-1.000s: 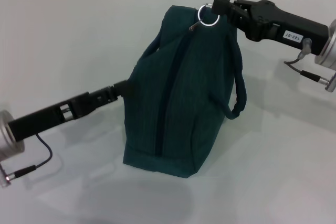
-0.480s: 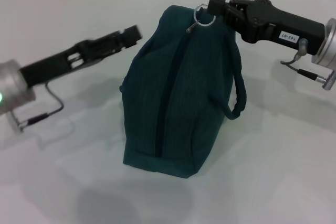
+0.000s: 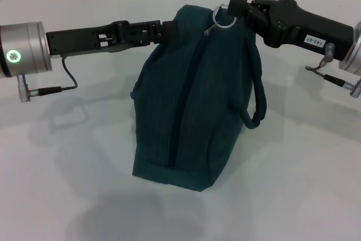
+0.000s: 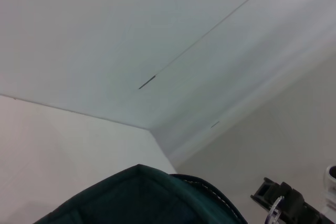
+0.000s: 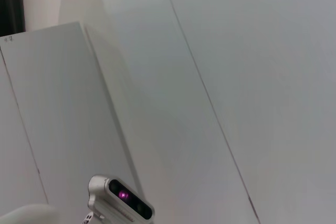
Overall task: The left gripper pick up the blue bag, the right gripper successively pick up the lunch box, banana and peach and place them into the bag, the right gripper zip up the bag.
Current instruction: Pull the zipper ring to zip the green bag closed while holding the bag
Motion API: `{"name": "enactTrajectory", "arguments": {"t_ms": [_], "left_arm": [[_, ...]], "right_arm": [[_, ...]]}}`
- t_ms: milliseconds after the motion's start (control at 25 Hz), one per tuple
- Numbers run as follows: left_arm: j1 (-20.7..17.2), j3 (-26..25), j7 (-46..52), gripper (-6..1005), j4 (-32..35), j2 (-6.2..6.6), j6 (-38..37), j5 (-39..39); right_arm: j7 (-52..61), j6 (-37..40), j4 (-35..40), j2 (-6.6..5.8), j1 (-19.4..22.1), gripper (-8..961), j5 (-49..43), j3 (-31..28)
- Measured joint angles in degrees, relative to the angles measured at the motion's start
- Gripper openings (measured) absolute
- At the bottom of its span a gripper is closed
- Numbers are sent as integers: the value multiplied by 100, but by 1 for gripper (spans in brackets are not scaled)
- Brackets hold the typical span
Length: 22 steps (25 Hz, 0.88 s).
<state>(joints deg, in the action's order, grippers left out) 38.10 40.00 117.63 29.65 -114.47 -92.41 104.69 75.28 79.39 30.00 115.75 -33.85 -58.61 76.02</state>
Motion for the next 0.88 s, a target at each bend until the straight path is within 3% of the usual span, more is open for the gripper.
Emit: {"name": "enactTrajectory", "arguments": {"t_ms": [880], "left_arm": [[269, 37, 33, 549, 52, -45, 119, 566]], "right_arm": [[-75, 81, -29, -17, -38, 8, 96, 10]]}}
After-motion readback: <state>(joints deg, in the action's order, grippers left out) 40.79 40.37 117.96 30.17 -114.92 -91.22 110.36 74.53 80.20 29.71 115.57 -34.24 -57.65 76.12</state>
